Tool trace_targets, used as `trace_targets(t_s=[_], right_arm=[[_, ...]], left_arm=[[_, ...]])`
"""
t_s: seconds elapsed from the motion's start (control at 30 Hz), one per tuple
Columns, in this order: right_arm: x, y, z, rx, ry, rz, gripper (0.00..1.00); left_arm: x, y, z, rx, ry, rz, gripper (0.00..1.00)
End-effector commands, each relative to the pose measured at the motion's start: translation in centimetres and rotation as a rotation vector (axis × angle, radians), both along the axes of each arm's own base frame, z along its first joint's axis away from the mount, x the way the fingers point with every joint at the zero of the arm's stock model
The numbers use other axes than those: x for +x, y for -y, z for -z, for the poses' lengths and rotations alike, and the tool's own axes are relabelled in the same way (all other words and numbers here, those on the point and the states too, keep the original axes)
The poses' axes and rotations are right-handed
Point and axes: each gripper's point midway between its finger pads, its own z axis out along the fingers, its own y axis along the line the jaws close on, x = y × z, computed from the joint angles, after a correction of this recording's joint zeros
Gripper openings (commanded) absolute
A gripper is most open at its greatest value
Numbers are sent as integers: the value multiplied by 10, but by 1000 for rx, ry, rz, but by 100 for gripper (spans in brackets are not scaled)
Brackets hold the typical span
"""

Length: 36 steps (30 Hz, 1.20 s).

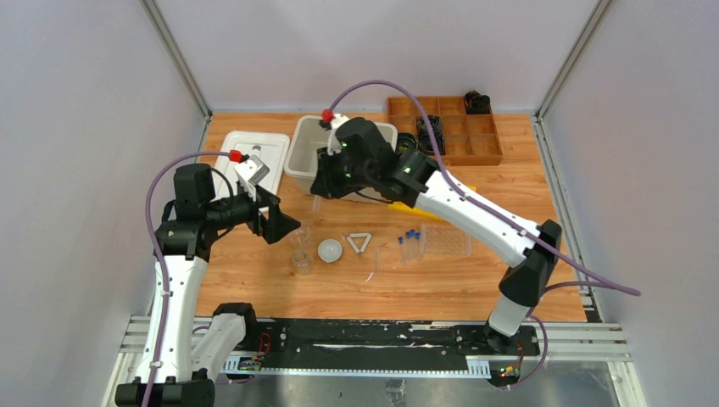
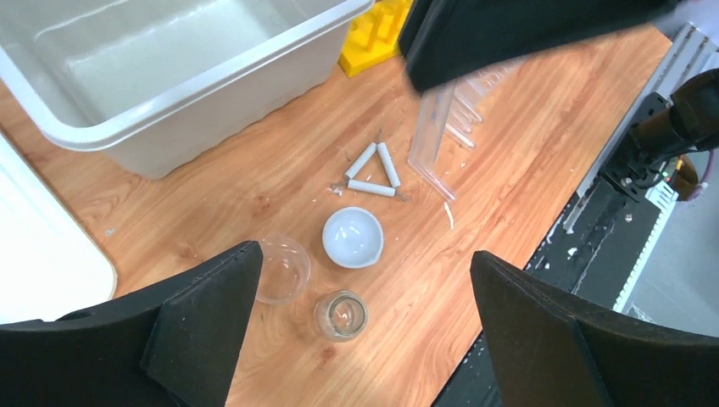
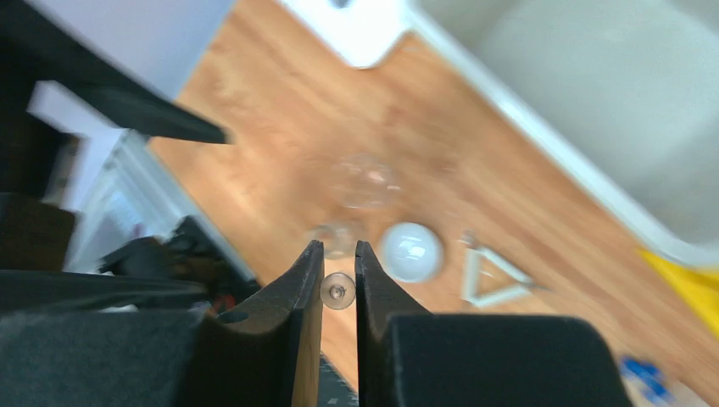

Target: Organize the chemistry lab equipment

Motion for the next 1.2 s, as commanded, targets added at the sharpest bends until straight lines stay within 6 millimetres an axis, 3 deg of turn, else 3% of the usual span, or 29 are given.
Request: trace_targets(t_s=[0.0, 0.13, 0.27, 0.67, 1.17], right_arm=[[38, 88, 0, -112, 130, 214, 0], [67, 156, 24, -204, 208, 403, 0], [90, 194, 50, -287, 314, 525, 0], [126, 210, 94, -365, 441, 637, 0], [132, 227, 140, -422, 404, 659, 0]], left_arm=[[4, -5, -3, 17, 7, -41, 100], [6, -6, -5, 13, 2, -51, 100], [9, -7, -5, 12, -14, -67, 100], [11, -13, -1, 43, -13, -96, 100], [13, -14, 2, 55, -15, -98, 100]])
